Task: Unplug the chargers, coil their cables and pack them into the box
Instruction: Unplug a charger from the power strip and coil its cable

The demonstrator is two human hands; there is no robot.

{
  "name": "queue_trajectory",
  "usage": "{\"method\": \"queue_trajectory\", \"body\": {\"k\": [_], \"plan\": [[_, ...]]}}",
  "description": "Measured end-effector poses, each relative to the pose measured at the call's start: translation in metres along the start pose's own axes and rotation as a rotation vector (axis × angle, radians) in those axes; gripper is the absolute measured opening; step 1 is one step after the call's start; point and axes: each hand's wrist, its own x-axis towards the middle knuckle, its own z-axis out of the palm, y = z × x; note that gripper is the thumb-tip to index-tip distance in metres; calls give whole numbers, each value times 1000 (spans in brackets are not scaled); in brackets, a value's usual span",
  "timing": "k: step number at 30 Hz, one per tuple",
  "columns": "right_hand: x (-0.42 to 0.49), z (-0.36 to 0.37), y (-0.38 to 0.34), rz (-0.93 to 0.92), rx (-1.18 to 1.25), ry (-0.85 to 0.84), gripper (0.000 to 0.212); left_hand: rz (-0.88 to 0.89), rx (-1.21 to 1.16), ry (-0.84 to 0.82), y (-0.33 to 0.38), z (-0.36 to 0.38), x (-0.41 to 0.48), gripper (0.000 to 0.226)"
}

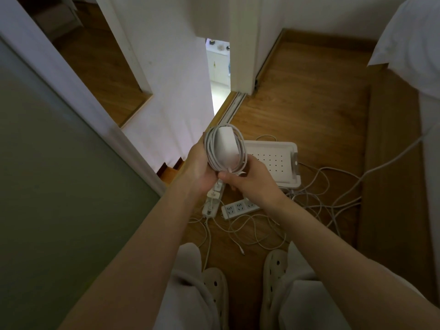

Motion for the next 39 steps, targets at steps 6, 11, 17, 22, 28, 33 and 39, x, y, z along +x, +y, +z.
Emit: {"method": "queue_trajectory", "body": {"k": [6, 11, 17, 22, 28, 33, 39], "plan": [[-1, -5, 4, -9, -168, 24, 48, -4, 116, 38, -4, -2, 6, 53], [3, -2, 8, 27, -156, -17, 44, 83, 305, -112, -3, -4, -1, 42], [2, -8, 8, -30, -252, -110, 33, 320, 628, 66, -6, -6, -2, 4], [4, -22, 9, -259, -995, -4, 25, 377, 722, 78, -1, -8, -2, 9], [2, -22, 8, -375, -1298, 376, 15, 376, 749, 105, 1, -11, -2, 15], [2, -28, -2, -202, -1300, 170, 28, 413, 806, 99, -2, -12, 2, 30], [7, -49, 1, 153, -530, -9, 18, 387, 831, 82, -3, -13, 4, 29]]}}
